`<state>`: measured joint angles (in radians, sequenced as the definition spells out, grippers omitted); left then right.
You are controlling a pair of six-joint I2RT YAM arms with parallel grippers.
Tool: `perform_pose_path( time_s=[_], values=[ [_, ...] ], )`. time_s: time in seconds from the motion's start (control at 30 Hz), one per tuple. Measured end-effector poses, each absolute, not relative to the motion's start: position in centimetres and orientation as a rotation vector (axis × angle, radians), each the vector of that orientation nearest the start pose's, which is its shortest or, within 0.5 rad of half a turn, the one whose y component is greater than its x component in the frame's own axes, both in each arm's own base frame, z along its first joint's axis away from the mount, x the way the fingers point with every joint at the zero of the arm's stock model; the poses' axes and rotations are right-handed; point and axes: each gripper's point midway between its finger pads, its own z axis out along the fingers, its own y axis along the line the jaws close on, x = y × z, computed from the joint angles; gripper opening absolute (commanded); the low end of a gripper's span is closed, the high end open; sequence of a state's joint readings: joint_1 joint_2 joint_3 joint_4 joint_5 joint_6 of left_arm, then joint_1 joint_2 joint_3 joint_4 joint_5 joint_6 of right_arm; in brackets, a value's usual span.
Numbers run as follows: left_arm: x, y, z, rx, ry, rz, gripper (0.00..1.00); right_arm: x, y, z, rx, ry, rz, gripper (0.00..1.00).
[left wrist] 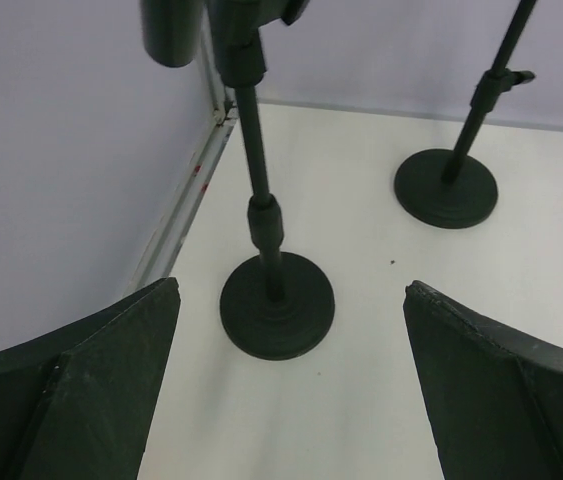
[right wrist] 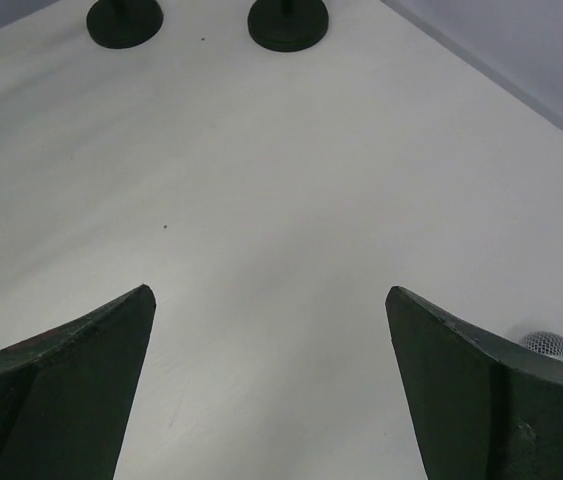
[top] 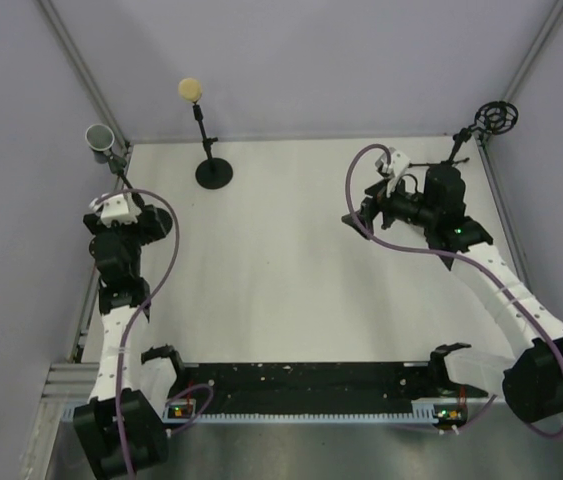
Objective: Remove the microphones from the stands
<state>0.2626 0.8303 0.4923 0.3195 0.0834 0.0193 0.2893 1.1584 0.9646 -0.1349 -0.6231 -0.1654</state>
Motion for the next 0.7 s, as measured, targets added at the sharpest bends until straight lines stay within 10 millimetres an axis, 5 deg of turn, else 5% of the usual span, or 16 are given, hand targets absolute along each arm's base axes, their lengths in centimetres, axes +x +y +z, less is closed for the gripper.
perform_pose_path(
  time_s=[0.33, 0.7],
  values=[
    [34.3, 13.0, 21.9, -0.266, 1.565, 0.208, 0.99, 30.9, 19.3, 22.8, -0.889, 1.684, 0.646, 0.98],
    [37.1, 14.1, 20.3, -0.256, 1.543, 0.174, 0.99, 30.8, 19.2, 23.1, -0.92, 1.64, 0.618, 0.98]
  ],
)
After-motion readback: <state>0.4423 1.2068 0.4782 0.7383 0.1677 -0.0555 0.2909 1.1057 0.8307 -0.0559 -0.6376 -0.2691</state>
